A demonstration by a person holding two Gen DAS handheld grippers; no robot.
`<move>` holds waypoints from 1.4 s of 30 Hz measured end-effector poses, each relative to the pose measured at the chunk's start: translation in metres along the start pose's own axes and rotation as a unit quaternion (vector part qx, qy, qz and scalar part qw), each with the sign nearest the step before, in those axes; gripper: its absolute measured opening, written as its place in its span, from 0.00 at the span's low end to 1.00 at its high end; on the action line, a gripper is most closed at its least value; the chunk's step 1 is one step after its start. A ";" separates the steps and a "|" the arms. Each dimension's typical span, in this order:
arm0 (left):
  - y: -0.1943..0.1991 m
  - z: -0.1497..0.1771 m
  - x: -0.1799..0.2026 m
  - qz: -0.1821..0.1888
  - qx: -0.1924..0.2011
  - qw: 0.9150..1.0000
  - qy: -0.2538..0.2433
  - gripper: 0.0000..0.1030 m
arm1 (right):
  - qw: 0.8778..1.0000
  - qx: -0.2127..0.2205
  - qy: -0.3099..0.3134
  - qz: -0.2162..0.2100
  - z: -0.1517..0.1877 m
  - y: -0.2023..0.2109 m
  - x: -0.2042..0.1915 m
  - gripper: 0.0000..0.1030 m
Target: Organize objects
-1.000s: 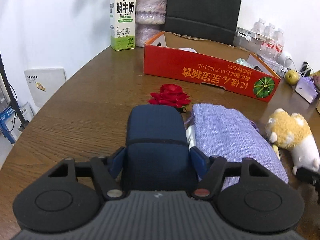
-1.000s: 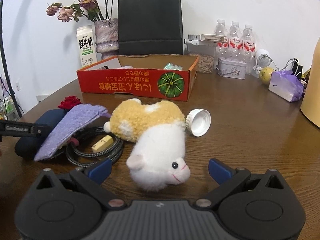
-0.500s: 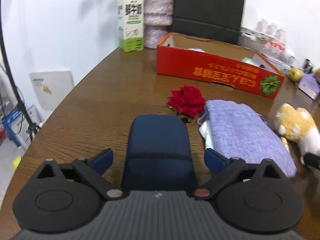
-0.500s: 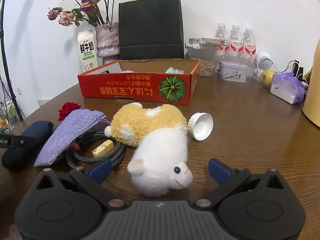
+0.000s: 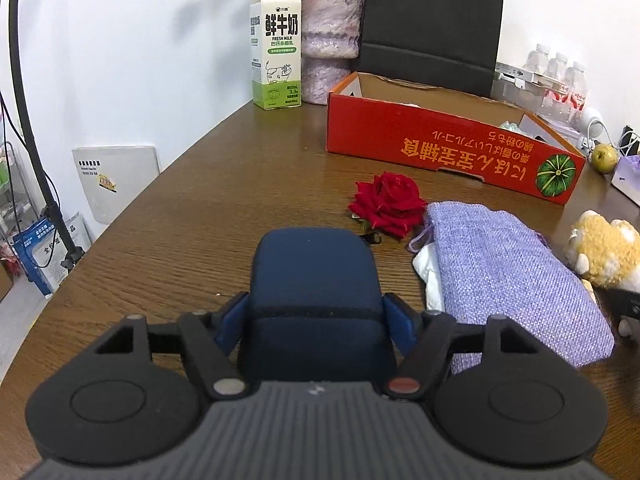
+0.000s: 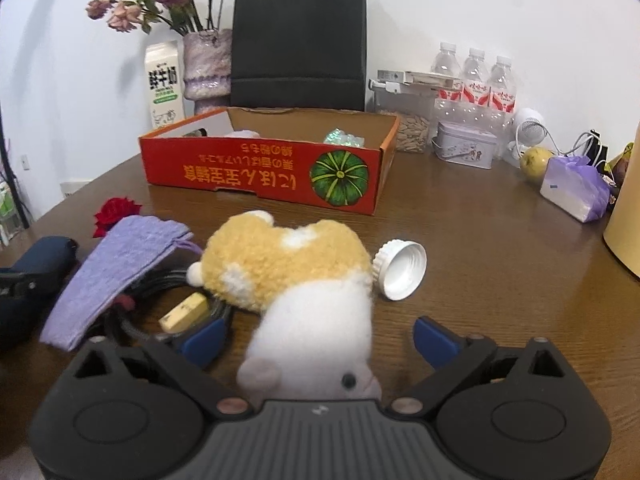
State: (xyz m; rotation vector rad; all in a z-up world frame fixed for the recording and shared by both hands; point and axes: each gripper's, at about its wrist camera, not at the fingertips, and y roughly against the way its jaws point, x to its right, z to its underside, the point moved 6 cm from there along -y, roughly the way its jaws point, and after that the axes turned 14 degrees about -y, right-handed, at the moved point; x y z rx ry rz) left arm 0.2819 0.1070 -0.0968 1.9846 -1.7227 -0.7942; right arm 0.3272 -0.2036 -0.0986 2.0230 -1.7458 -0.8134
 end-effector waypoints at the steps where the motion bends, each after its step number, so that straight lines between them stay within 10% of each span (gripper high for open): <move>1: 0.000 0.000 0.000 -0.001 0.000 1.000 -0.002 0.71 | 1.000 -0.004 -0.005 0.002 0.000 -0.003 0.001 0.80; 7: -0.001 0.000 0.002 -0.006 0.000 1.000 -0.010 0.71 | 1.000 -0.004 -0.007 -0.002 0.003 -0.008 0.000 0.52; 42: 0.036 -0.002 0.007 0.020 0.025 0.999 -0.010 0.65 | 0.999 0.032 -0.007 -0.032 0.004 0.023 -0.008 0.51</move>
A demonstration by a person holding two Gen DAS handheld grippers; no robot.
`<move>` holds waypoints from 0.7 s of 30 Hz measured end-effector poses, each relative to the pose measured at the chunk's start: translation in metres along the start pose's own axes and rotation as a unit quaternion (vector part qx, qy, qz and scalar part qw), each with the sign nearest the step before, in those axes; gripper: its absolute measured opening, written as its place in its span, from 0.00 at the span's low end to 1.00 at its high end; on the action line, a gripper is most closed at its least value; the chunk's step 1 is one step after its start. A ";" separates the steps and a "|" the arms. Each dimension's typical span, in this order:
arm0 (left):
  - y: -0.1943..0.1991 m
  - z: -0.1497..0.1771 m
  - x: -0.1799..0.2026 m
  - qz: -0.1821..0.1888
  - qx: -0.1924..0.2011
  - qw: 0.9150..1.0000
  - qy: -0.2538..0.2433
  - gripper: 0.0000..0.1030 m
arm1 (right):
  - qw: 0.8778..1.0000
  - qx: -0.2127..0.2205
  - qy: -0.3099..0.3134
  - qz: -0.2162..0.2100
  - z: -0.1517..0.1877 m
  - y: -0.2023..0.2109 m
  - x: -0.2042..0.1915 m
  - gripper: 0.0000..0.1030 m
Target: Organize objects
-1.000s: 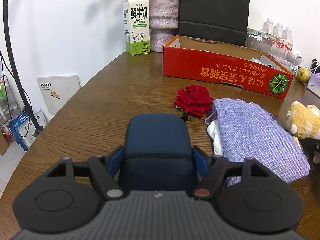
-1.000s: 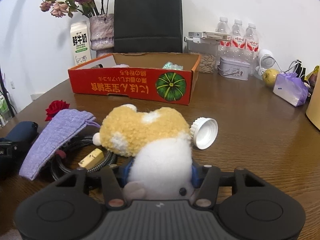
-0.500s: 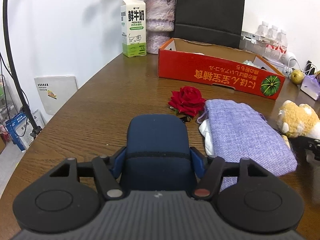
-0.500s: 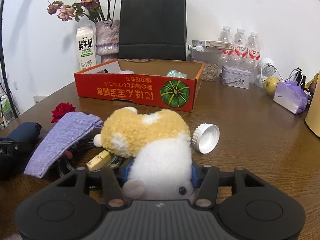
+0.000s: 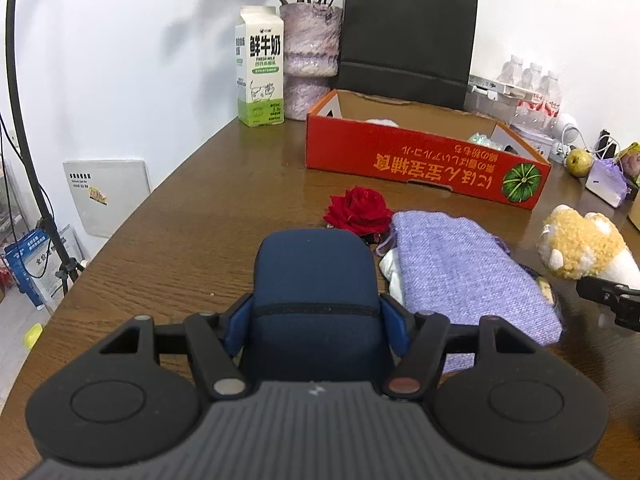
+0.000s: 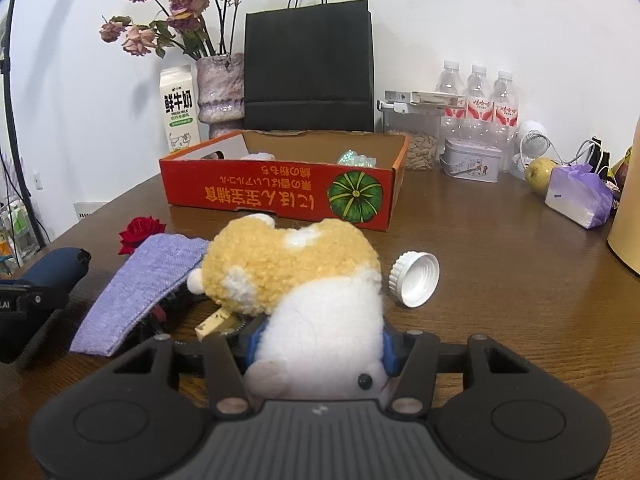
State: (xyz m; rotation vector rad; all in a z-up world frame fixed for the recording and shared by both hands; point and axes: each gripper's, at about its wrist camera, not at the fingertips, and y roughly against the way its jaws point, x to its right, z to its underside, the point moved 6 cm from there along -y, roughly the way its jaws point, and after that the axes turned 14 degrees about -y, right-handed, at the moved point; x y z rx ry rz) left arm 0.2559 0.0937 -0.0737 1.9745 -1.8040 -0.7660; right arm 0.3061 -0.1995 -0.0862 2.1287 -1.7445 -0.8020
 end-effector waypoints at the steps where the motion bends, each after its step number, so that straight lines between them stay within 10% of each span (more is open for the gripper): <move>1: 0.002 -0.001 0.001 0.000 0.003 1.000 0.000 0.65 | 1.000 0.001 0.000 -0.001 -0.001 0.001 -0.001 0.51; 21: 0.018 -0.025 0.005 0.009 0.030 0.999 -0.017 0.64 | 0.999 0.028 0.000 -0.016 -0.016 0.017 -0.015 0.51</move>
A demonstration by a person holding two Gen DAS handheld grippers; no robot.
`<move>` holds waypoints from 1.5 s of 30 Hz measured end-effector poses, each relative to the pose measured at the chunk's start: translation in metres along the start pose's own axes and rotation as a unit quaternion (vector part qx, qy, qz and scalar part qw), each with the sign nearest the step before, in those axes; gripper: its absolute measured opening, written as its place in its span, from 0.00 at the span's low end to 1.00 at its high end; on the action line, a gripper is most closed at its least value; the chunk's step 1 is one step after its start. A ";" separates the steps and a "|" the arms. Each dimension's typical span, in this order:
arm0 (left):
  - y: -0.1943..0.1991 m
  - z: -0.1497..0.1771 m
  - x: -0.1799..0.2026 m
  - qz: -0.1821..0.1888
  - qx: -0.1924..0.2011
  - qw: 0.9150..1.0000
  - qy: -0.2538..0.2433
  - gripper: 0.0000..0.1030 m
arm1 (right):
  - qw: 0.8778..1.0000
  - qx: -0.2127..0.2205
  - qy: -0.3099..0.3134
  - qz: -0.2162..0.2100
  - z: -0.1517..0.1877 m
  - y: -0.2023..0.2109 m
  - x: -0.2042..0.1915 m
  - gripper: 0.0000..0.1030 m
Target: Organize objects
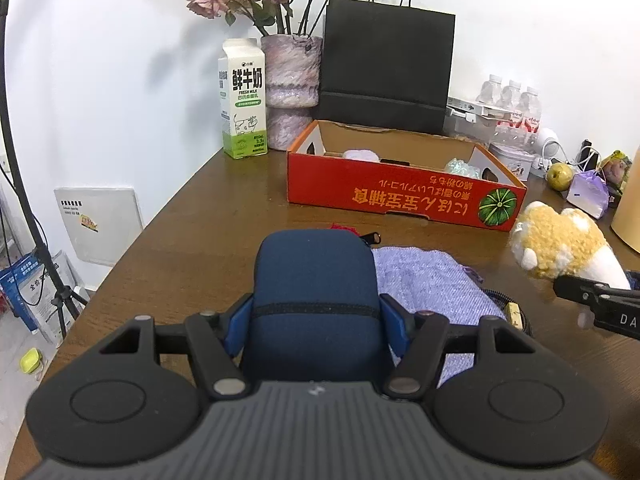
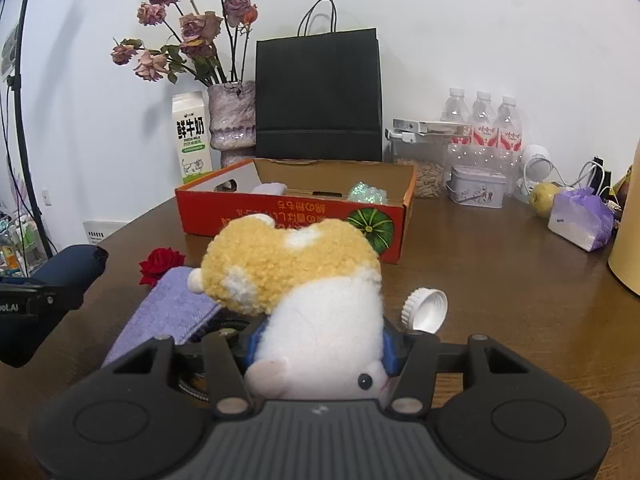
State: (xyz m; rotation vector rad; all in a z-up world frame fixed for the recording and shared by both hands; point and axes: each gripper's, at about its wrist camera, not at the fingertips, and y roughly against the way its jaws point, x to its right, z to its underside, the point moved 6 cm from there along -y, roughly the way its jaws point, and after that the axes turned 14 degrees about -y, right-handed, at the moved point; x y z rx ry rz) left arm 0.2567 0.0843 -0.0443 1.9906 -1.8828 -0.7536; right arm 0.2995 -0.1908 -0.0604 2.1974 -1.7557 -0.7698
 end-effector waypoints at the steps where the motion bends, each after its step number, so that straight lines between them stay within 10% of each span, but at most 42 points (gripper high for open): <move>1: -0.001 -0.002 0.000 0.001 0.000 1.000 0.000 0.64 | 1.000 0.000 0.002 -0.001 -0.001 0.000 -0.002 0.51; 45: -0.111 -0.134 0.008 0.010 0.036 0.999 0.022 0.64 | 1.000 0.023 0.003 -0.013 -0.106 -0.125 -0.049 0.51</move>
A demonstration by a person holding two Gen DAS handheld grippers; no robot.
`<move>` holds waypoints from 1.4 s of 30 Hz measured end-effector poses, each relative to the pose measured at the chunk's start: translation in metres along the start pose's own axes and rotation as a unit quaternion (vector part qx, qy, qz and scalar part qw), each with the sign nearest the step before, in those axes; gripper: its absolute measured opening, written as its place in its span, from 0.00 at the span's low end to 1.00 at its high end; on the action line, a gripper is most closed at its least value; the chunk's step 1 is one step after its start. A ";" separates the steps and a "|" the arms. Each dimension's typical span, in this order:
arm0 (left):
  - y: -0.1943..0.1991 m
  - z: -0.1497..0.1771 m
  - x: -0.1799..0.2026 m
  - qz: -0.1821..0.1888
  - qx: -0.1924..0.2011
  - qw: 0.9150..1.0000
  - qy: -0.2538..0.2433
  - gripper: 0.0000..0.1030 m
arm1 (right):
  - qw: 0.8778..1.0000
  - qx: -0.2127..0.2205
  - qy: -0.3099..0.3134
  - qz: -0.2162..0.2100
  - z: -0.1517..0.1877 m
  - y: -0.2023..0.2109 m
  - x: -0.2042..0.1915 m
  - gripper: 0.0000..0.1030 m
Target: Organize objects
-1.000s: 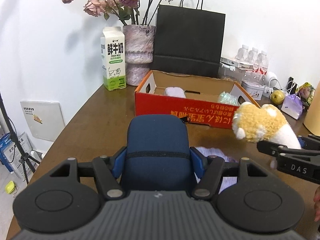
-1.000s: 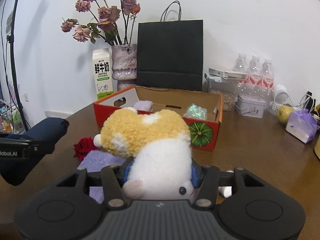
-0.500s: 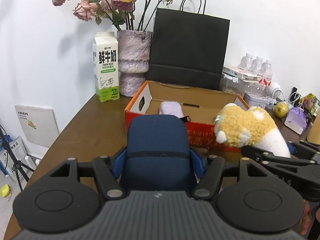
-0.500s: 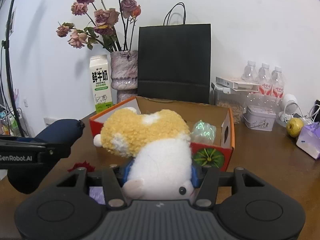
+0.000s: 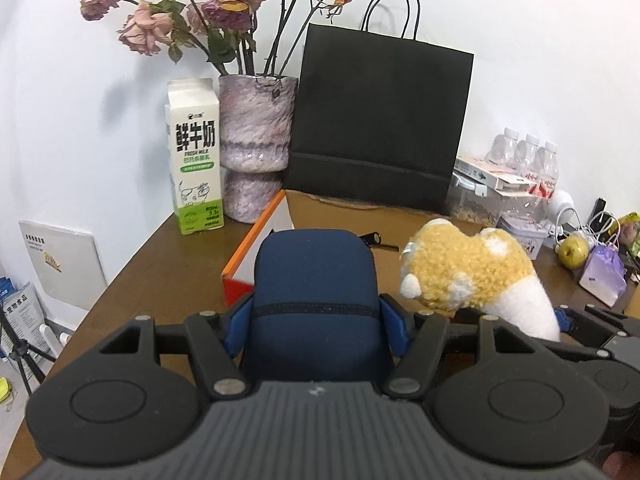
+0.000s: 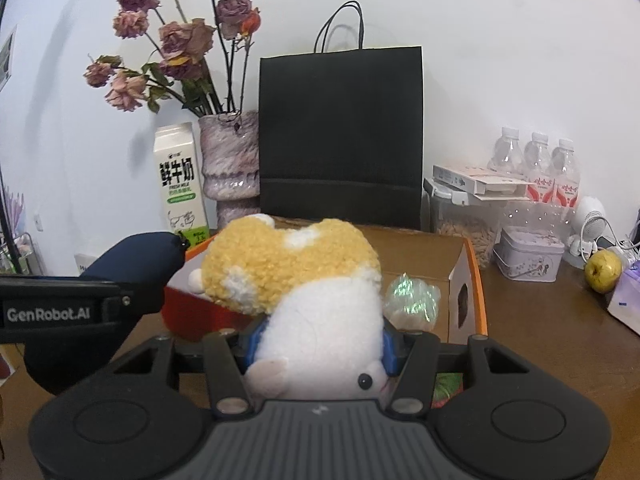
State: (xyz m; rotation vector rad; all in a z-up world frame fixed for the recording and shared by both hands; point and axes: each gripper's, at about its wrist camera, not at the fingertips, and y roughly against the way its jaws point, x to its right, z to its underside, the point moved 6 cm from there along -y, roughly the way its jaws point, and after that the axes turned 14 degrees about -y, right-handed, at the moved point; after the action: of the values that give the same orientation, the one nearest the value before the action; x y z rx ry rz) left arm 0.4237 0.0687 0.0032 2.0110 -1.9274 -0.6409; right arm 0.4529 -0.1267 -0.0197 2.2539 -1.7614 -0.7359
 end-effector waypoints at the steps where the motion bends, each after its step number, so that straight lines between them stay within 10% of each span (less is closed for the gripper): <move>1: -0.004 -0.002 0.001 0.001 0.000 1.000 0.001 0.64 | 1.000 -0.001 -0.003 0.001 -0.002 -0.004 0.001 0.51; 42: -0.163 -0.065 0.004 0.003 -0.020 0.999 -0.035 0.64 | 0.996 0.000 -0.032 0.080 -0.058 -0.129 0.051 0.51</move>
State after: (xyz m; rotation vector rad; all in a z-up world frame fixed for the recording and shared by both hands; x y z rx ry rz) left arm 0.5976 0.0695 -0.0220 1.9840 -1.9424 -0.7518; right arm 0.5998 -0.1483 -0.0401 2.0800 -1.9440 -0.7817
